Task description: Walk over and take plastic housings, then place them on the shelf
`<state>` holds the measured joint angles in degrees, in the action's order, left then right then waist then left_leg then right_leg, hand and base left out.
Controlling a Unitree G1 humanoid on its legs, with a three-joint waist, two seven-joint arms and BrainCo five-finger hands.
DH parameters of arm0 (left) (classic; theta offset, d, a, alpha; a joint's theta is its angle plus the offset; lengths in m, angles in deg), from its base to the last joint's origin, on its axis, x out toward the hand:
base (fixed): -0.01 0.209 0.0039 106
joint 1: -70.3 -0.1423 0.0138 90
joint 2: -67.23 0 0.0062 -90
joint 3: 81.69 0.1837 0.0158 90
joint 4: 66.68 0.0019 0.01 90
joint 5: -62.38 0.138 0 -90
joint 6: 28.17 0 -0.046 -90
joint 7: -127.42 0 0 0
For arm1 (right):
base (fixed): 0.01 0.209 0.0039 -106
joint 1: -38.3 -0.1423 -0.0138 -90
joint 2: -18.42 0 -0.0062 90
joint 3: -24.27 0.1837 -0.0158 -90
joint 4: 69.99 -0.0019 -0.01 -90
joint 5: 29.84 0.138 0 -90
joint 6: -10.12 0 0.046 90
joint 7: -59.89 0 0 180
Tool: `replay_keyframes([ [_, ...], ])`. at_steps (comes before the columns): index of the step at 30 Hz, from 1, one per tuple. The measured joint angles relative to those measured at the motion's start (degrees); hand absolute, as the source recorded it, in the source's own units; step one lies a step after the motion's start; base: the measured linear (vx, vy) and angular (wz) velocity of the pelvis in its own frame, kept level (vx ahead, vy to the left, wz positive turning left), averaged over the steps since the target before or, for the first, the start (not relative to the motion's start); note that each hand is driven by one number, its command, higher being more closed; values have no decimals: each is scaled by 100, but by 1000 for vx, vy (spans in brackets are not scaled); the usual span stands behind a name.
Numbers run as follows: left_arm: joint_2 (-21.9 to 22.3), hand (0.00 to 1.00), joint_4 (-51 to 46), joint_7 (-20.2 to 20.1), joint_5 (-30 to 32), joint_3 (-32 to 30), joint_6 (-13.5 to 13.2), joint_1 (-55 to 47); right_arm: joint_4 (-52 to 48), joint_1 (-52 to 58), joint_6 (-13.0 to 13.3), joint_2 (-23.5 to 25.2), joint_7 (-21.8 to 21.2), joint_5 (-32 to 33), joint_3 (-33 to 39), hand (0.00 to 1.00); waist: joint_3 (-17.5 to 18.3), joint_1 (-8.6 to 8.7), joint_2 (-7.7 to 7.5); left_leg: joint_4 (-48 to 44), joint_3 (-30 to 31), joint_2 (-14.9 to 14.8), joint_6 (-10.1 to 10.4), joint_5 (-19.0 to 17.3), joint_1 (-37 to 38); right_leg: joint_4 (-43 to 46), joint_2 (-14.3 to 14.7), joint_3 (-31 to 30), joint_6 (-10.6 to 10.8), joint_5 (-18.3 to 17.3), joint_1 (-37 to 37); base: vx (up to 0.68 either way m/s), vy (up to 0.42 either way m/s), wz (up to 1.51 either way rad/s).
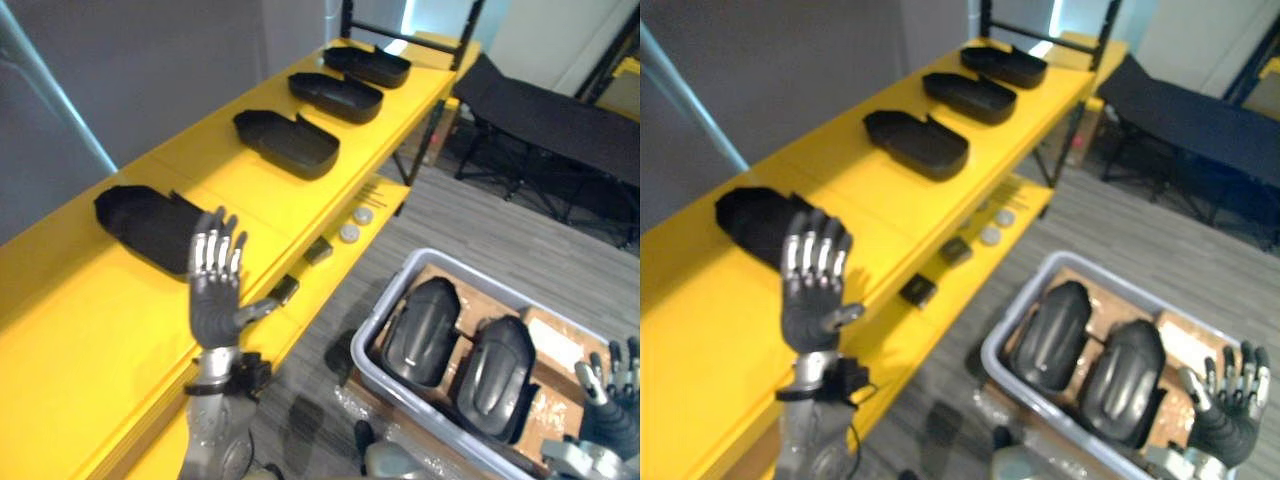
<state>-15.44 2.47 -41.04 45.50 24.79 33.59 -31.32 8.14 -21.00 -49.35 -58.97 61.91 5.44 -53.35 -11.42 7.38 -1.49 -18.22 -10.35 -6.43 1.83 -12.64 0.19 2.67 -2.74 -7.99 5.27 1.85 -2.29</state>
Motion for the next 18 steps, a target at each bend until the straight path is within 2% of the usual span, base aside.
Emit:
replay_keyframes([
  [1,7,0,0,15,-5,-2,58,-23,12,-87,1,-86,-18,-2,-130,0,-13,-55,51,-190,256,-1,-9,-113,-61,-12,58,-132,-25,10,-14,-69,81,-123],
  [3,12,0,-4,47,-4,-11,171,-187,136,-576,-7,-422,-60,-2,-480,0,-126,-182,258,-654,860,-6,15,-502,-224,9,228,-511,-25,64,-209,-127,160,-101],
  [5,7,0,-2,73,-4,-27,255,-213,156,-807,-19,-558,-74,2,-571,0,-199,-211,386,-583,830,-2,129,-748,-249,-1,264,-611,40,145,-365,-134,165,-60],
  [7,-10,0,5,110,3,-116,254,-207,170,-992,-55,-615,-157,113,-733,0,-339,-291,314,-636,671,110,91,-748,-353,-20,89,-619,63,260,-503,-123,165,-39],
  [10,-39,0,24,189,6,-187,192,-175,331,-1173,-54,-712,-338,306,-814,0,-508,-322,188,-669,653,215,43,-715,-545,-7,-36,-577,44,304,-670,-70,93,-3],
  [12,-108,0,97,301,166,-210,29,-78,621,-1611,-59,-884,-359,387,-921,0,-682,-337,155,-902,680,254,48,-719,-811,61,-71,-499,120,409,-858,-24,64,6],
  [13,-120,0,155,352,229,-212,-29,87,821,-1984,-67,-957,-350,396,-973,0,-782,-346,157,-1026,725,293,48,-719,-956,93,-99,-464,230,484,-968,-34,40,10],
  [15,-154,0,183,353,228,-211,-111,393,1056,-2467,-90,-1093,-287,388,-1084,0,-938,-367,229,-1206,841,319,36,-745,-1169,128,-105,-420,312,543,-1076,-56,37,17],
  [16,-150,0,176,323,244,-170,-193,557,1079,-2644,-116,-1130,-131,389,-1127,0,-1073,-376,314,-1383,911,301,17,-811,-1238,209,-74,-366,316,543,-1080,-64,41,13],
  [18,-154,0,159,233,463,-157,-202,701,1106,-2621,-163,-1065,71,400,-1153,0,-1224,-404,392,-1645,1081,286,3,-978,-1218,382,9,-404,322,546,-1076,-81,88,-27],
])
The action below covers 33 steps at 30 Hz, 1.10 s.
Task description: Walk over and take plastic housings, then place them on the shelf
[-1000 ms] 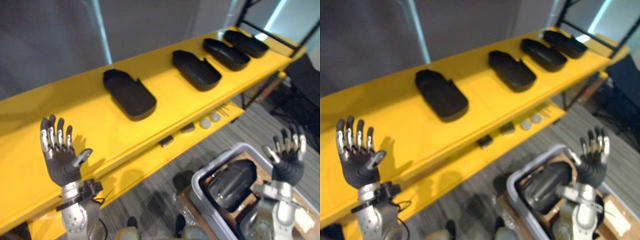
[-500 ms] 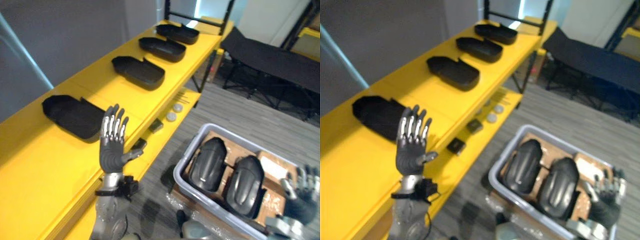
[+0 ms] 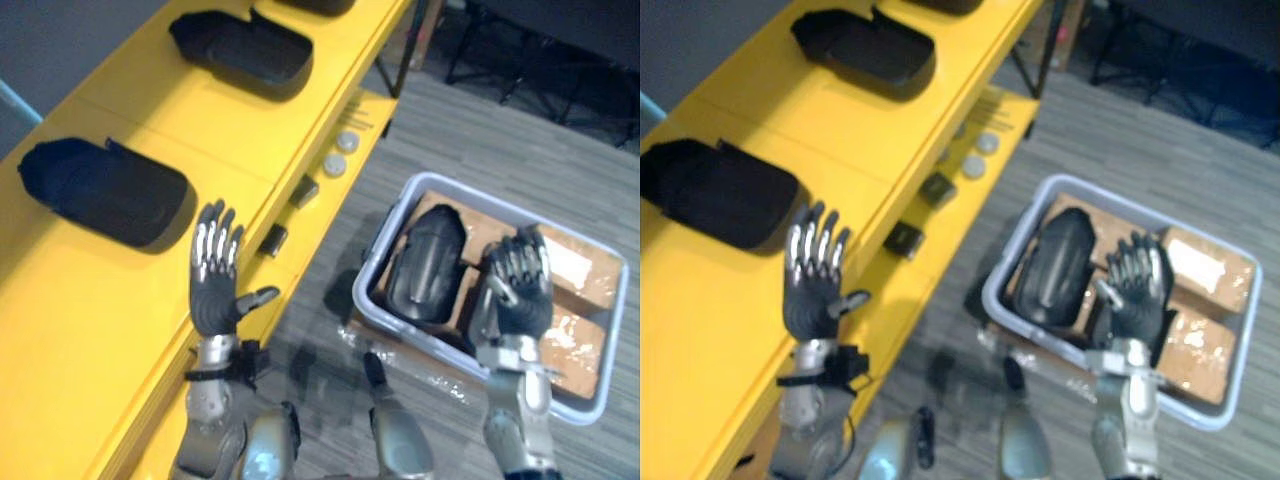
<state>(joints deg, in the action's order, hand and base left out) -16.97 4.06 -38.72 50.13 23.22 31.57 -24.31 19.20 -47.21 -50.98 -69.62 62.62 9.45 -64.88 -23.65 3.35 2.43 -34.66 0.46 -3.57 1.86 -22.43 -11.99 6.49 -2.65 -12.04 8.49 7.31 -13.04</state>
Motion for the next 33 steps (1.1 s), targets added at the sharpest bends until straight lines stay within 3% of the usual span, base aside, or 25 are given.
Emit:
replay_keyframes([
  [2,-12,0,-3,-202,7,8,20,-25,130,221,2,147,82,183,26,0,-146,0,-14,-250,-4,-25,-18,-247,176,241,180,-258,38,23,4,-112,130,-80],
  [4,-75,0,2,-356,1,-9,96,-203,159,760,8,395,-85,282,107,0,-225,-1,-129,-438,-364,-80,-181,-433,408,267,232,-305,142,102,104,-202,151,-111],
  [5,-107,0,1,-374,-21,-102,202,-344,155,1003,7,479,-395,285,120,0,-263,3,-201,-447,-702,-158,-286,-479,524,37,227,-207,57,458,176,-259,84,-136],
  [6,-99,0,51,-396,-14,-158,317,-520,160,1185,5,474,-668,282,131,0,-271,37,-179,-414,-992,-313,-410,-500,580,231,221,289,-259,326,151,-264,86,-138],
  [7,-116,0,83,-414,-6,-192,357,-578,168,1207,-1,469,-769,280,119,0,-266,32,-182,-384,-1158,-373,-445,-484,614,586,214,616,-392,74,55,-231,104,-121],
  [9,-117,0,172,-583,-19,-345,594,-789,163,1141,-1,464,-1052,214,111,0,-247,-39,-175,-202,-1576,-521,-527,-336,706,1667,4,1416,-662,-778,-49,-130,100,-100],
  [11,-109,0,170,-786,-33,-420,820,-922,164,1040,-6,459,-1133,-43,68,0,-204,-136,-160,47,-1746,-620,-428,-62,709,2091,-289,1853,-699,-1267,195,-69,-10,-55],
  [14,-63,0,169,-920,-32,-591,1060,-1234,167,773,-24,441,-973,-605,-141,0,-28,-312,-232,216,-1881,-767,-240,113,686,1972,-605,2142,-621,-1503,706,-18,-116,-41],
  [15,-77,0,170,-979,-30,-671,1129,-1299,168,699,-49,423,-847,-761,-188,0,20,-352,-283,228,-1838,-760,-154,161,662,1674,-571,2201,-401,-1474,826,-7,-209,-19],
  [17,3,0,173,-1117,-32,-690,1189,-1402,166,541,-124,165,-496,-989,-188,0,176,-427,-206,316,-1478,-730,10,281,516,1146,-404,2302,-257,-1382,953,0,-193,-7],
  [20,-13,0,163,-1191,-64,-715,1179,-1517,160,550,-330,-60,-103,-1078,21,0,298,-438,-181,625,-1325,-734,85,473,477,418,-203,2306,-287,-1080,1121,-21,-113,-9],
  [24,-22,0,202,-1152,-68,-683,1100,-1454,68,798,-504,-89,-3,-816,563,0,324,-392,-290,867,-1343,-697,119,733,366,12,-125,2297,-354,-825,1034,-54,-47,-9],
  [29,-23,0,563,-1089,-96,-366,952,-1070,192,751,-306,-102,130,-633,789,0,262,-220,-279,1062,-1191,-543,70,949,260,188,-202,2146,-391,-813,668,-50,-5,-16],
  [31,-23,0,940,-1114,-129,-168,1082,-833,360,596,-158,-100,157,-688,871,0,144,-172,-225,1132,-1165,-490,53,994,315,168,-235,2115,-399,-801,687,-43,5,-7],
  [33,-61,0,1746,-1166,-69,127,1459,-484,888,40,-145,-154,293,-703,974,0,-29,-93,-223,1358,-1119,-332,37,1120,395,146,-348,2113,-409,-788,674,-81,47,2],
])
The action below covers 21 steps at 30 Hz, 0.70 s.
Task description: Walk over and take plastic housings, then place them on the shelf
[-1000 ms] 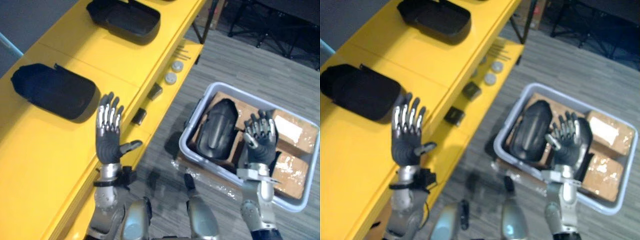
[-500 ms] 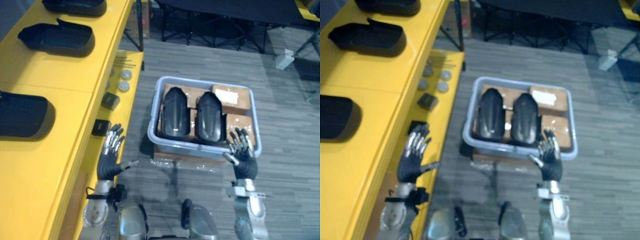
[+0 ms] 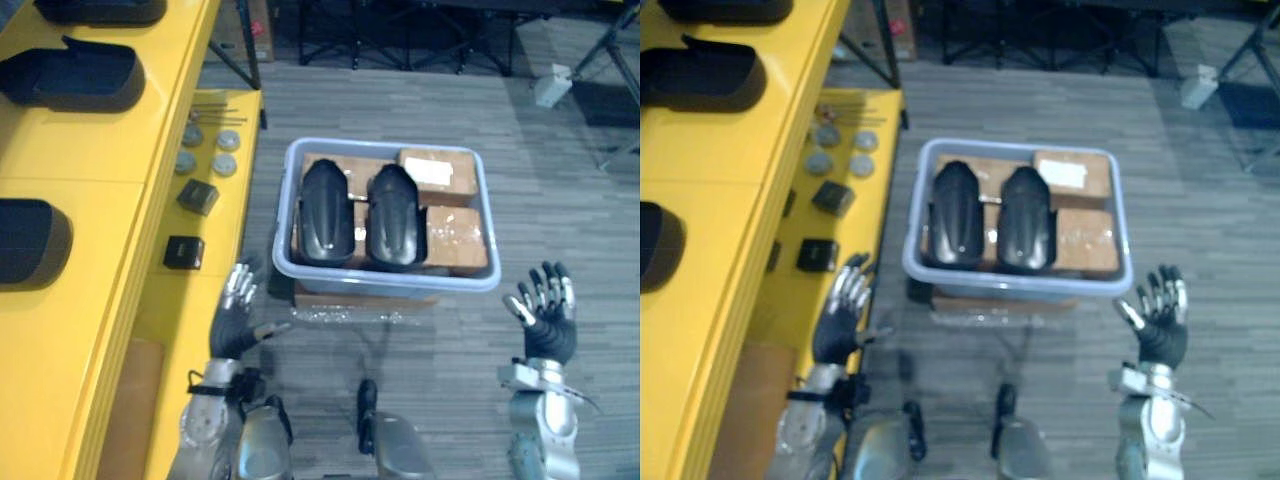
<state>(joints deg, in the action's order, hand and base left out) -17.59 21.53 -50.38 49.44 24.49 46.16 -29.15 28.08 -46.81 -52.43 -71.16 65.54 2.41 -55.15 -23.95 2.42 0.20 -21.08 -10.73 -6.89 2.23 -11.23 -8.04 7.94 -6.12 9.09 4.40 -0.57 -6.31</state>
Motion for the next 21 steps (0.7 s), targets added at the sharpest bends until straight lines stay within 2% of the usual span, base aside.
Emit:
replay_keyframes([
  [1,-2,0,233,-16,35,77,136,100,172,-175,-4,-54,85,-14,18,0,-41,1,-3,69,13,49,-16,48,10,-1,-41,6,10,7,-13,-89,66,6],
  [3,1,0,963,-9,114,288,609,264,951,-1102,-129,-376,489,-79,45,0,-221,-44,43,183,64,185,-29,131,-15,-19,-150,25,41,92,-67,-93,78,10],
  [5,5,0,1545,10,217,340,830,266,1634,-1908,-293,-738,845,-109,48,0,-297,-143,152,202,83,261,-68,165,-61,-8,-223,38,78,127,-113,-59,81,10],
  [7,9,0,2080,146,227,359,855,261,2434,-2767,-534,-1250,1125,-109,44,0,-350,-257,316,116,227,343,-95,185,-242,84,-296,115,156,175,-241,-28,70,23],
  [10,75,0,2960,441,219,316,806,230,3617,-4165,-1030,-2059,1516,-170,-15,0,-491,-561,714,35,563,499,-170,247,-549,372,-464,279,206,173,-500,-18,64,30],
  [13,197,0,3278,645,197,179,610,204,3972,-4688,-1314,-2356,1703,-283,-177,0,-535,-683,923,43,725,641,-215,312,-656,593,-628,434,244,85,-628,-25,48,32],
  [16,305,0,3471,693,188,11,245,198,4130,-5151,-1769,-2448,1925,-417,-534,0,-511,-820,972,-73,812,773,-230,335,-958,983,-817,505,271,-97,-988,-45,40,24],
  [17,314,0,3491,692,172,-3,182,198,4172,-5221,-1867,-2486,1970,-477,-575,0,-522,-834,990,-115,838,796,-230,335,-1020,1054,-846,518,279,-126,-1051,-53,39,25],
  [19,469,0,3567,684,30,-148,52,198,4228,-5396,-2220,-2729,2093,-505,-623,0,-521,-950,1071,-173,852,872,-231,335,-1190,1243,-970,522,283,-210,-1284,-50,43,12],
  [21,545,0,3665,683,-82,-252,-29,192,4230,-5490,-2395,-2801,2109,-517,-634,0,-510,-977,1112,-231,861,895,-233,336,-1301,1335,-1005,515,284,-229,-1395,-26,25,3],
])
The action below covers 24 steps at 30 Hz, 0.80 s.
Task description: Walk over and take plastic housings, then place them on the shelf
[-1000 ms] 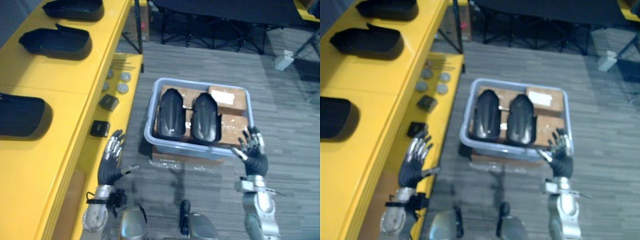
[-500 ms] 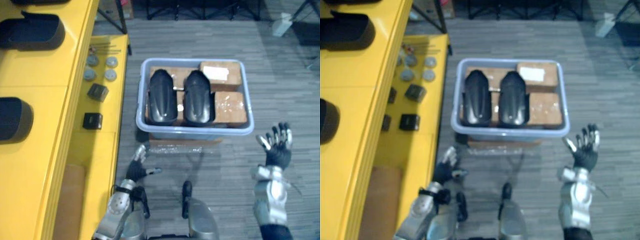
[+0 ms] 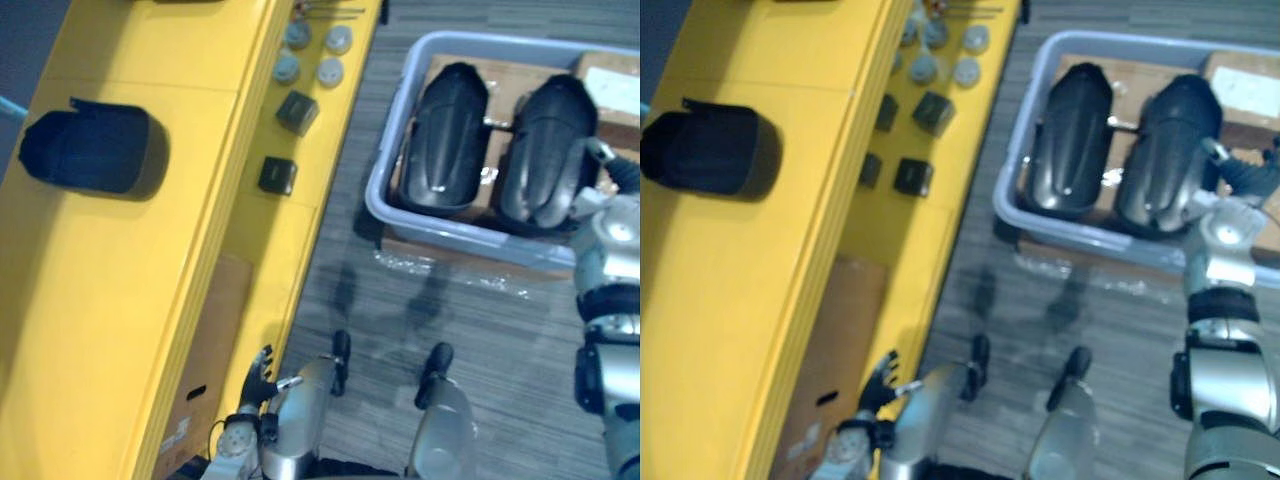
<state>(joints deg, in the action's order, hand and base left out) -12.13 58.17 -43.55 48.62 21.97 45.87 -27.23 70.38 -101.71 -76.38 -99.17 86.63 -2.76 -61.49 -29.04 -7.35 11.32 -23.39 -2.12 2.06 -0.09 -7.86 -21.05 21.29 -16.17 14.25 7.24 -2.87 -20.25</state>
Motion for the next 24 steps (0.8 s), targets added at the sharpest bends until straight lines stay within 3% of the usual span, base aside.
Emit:
replay_keyframes([
  [3,27,0,93,-49,-152,-53,-174,0,14,-128,-523,-102,221,-215,-99,0,6,-5,9,-69,7,27,-2,1,-153,170,-58,0,-6,-49,-209,-6,0,1],
  [6,156,0,210,-73,-220,-165,-280,0,23,-144,-840,-197,682,-292,-95,0,30,-4,44,-117,28,60,-2,1,-264,256,-101,3,-2,-87,-321,-16,7,5],
  [9,174,0,246,-75,-412,-161,-304,1,33,-176,-885,-224,1395,-375,-37,0,34,0,51,-130,25,75,-6,6,-336,342,-137,-2,-6,-126,-420,-5,3,1],
  [13,188,0,278,-78,-570,-157,-305,1,32,-217,-929,-304,1824,-461,239,0,40,2,60,-129,25,88,-5,6,-339,430,-166,-3,-17,-165,-466,0,0,0],
  [18,201,0,378,-73,-844,-114,-300,7,38,-217,-1391,-406,1766,-533,300,0,77,18,113,-122,20,92,-5,6,-347,435,-175,-4,-16,-178,-485,0,0,0],
  [24,259,0,448,-70,-881,-110,-305,23,295,-252,-1894,-427,1071,-557,5,0,137,-31,199,-157,10,84,0,9,-472,517,-184,-8,-36,-192,-646,0,0,0],
])
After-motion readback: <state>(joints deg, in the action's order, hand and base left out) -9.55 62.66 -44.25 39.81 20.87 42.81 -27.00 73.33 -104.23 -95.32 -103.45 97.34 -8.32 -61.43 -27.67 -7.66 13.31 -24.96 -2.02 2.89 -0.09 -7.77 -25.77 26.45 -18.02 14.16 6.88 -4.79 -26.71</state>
